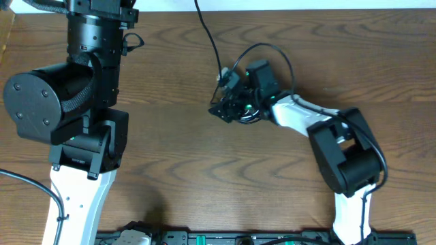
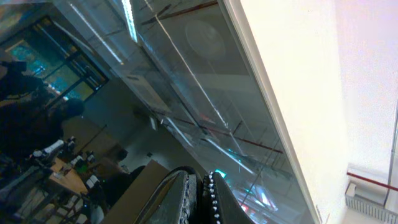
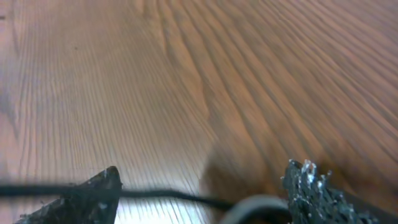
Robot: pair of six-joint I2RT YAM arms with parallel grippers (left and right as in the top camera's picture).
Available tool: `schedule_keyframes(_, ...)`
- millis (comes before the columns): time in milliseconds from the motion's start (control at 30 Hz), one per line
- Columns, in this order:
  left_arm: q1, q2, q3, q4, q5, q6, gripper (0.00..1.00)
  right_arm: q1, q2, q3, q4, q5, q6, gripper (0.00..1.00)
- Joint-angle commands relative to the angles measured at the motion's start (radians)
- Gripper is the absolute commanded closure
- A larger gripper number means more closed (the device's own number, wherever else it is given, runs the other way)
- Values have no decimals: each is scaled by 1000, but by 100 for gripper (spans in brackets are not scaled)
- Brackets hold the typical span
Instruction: Untangle cables
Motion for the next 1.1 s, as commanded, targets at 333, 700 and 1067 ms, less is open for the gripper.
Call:
schedule_keyframes(333, 3, -10, 23, -38, -6, 17, 93, 21, -30, 13, 166, 53, 164, 99)
schedule_keyframes(700, 3, -10, 23, -55, -6, 39, 92, -151, -409, 13, 133, 45, 352, 99)
schedule_keyframes(1067, 3, -10, 23, -217, -5, 140, 92, -228, -616, 13, -100, 125, 380, 99)
